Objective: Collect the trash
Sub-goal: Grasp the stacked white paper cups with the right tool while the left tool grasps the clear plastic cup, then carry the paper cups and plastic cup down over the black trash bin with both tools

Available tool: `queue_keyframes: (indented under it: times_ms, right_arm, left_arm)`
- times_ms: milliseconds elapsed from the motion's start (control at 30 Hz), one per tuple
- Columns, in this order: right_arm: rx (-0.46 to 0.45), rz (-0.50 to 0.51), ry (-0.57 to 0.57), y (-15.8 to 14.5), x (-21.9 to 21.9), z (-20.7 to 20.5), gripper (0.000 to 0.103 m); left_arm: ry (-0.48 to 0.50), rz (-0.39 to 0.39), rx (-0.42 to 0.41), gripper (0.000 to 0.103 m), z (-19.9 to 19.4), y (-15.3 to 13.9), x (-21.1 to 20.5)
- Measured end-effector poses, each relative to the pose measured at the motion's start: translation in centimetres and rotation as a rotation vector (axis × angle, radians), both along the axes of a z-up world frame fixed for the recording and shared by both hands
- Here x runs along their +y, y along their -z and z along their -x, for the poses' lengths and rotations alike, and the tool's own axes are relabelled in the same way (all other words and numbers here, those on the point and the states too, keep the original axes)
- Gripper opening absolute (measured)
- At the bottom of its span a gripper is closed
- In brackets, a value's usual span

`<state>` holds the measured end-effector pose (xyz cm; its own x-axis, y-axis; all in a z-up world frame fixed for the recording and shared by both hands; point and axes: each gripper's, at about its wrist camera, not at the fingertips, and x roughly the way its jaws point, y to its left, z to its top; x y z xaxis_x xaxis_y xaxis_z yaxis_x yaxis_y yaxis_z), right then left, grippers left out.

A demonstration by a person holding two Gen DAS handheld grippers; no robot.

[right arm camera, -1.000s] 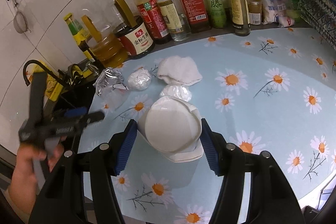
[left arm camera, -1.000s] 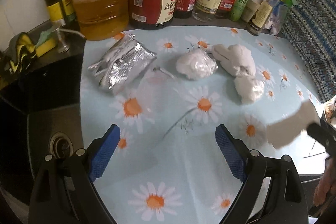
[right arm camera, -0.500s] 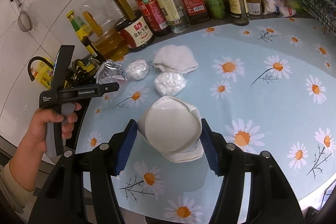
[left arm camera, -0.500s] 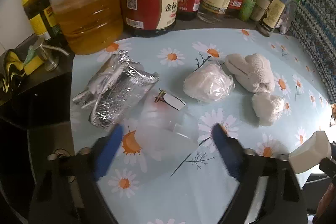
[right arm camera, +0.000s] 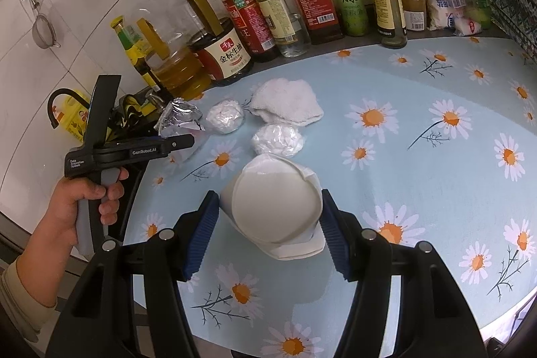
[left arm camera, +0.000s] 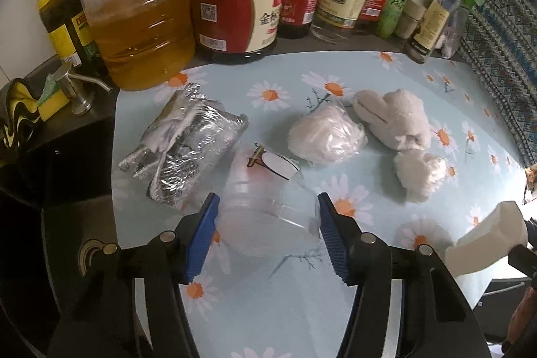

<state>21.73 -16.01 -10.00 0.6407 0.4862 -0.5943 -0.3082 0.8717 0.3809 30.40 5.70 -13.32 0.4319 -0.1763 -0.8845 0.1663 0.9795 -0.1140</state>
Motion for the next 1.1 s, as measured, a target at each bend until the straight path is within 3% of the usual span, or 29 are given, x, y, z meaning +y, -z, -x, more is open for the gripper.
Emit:
queue_keyframes:
  times_ms: [400, 767, 1100]
  right_arm:
    - [-0.043, 0.01, -0.022, -1.2, 1.4, 2.3, 0.06]
    - [-0.091, 0.015, -0.06, -1.9, 3.0, 6.0, 0.06]
    - [-0.079, -0.008, -0.106, -1.2, 4.1, 9.7, 0.06]
  left_arm:
    - [0.031, 0.057, -0.036, 0.057, 5.4, -2.2, -0.4]
    - [0.078, 0.063, -0.072, 0.057, 12.0, -4.2, -1.3]
    - [0.089, 0.089, -0.047, 0.057, 18.0, -4.0, -1.4]
